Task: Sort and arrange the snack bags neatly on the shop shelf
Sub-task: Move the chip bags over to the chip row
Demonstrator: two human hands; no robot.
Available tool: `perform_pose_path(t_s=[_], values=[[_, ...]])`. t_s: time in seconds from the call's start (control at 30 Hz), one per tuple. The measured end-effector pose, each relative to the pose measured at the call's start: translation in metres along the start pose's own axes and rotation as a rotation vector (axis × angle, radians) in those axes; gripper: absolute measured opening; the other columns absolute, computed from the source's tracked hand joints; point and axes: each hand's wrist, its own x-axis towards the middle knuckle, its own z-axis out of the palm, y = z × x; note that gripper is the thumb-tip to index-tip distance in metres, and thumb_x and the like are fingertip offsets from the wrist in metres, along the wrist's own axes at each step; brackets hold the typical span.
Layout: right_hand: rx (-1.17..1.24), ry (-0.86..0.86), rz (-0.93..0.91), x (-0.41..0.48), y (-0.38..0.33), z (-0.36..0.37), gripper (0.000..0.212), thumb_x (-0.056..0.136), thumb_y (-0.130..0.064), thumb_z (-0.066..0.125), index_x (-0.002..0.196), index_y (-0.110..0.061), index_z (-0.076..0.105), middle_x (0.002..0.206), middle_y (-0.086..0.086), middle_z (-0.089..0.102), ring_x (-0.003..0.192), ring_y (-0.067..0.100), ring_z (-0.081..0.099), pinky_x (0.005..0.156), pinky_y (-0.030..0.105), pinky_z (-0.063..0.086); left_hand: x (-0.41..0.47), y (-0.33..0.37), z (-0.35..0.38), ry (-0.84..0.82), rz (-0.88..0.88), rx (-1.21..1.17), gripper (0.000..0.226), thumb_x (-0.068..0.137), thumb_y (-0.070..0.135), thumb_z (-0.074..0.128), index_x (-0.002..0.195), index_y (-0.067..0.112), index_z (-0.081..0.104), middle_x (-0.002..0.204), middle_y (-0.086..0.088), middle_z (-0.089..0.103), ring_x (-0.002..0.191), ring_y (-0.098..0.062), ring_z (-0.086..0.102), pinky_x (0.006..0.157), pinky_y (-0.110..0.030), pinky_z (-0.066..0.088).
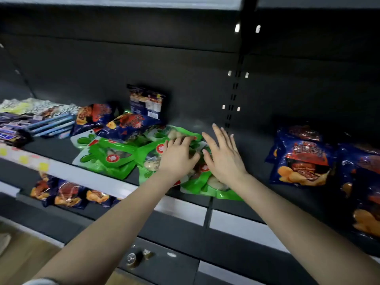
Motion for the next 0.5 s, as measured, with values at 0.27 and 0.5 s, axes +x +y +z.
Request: perform_pose_path(t_s=[0.27, 0.5], values=[[0.099, -0.054, -0.161, 0.040, -0.061, 0.021, 0.052, 0.098, -0.034, 0.037, 0.147, -0.021, 0.027, 0.158, 0.007, 0.004, 0.145, 0.030, 0.006, 0.118, 0.046, 0.005, -0.029, -0.064, -0.032, 0.056, -0.184, 0.043, 0.048, 0.090, 0.036, 0.050, 0.133, 0.018, 0.046, 0.133, -0.010, 0.051, 0.123, -0.034, 0.042, 0.106, -0.040, 0.027], [0.135, -0.071, -0.279, 0.067, -0.111, 0.039, 0.053, 0.098, -0.037, 0.038, 0.147, -0.021, 0.027, 0.158, 0.008, 0.005, 0.144, 0.031, 0.007, 0.117, 0.048, 0.009, -0.055, -0.109, -0.050, 0.027, -0.318, 0.118, 0.043, 0.091, 0.037, 0.047, 0.131, 0.020, 0.050, 0.139, -0.006, 0.047, 0.125, -0.031, 0.039, 0.109, -0.039, 0.025]])
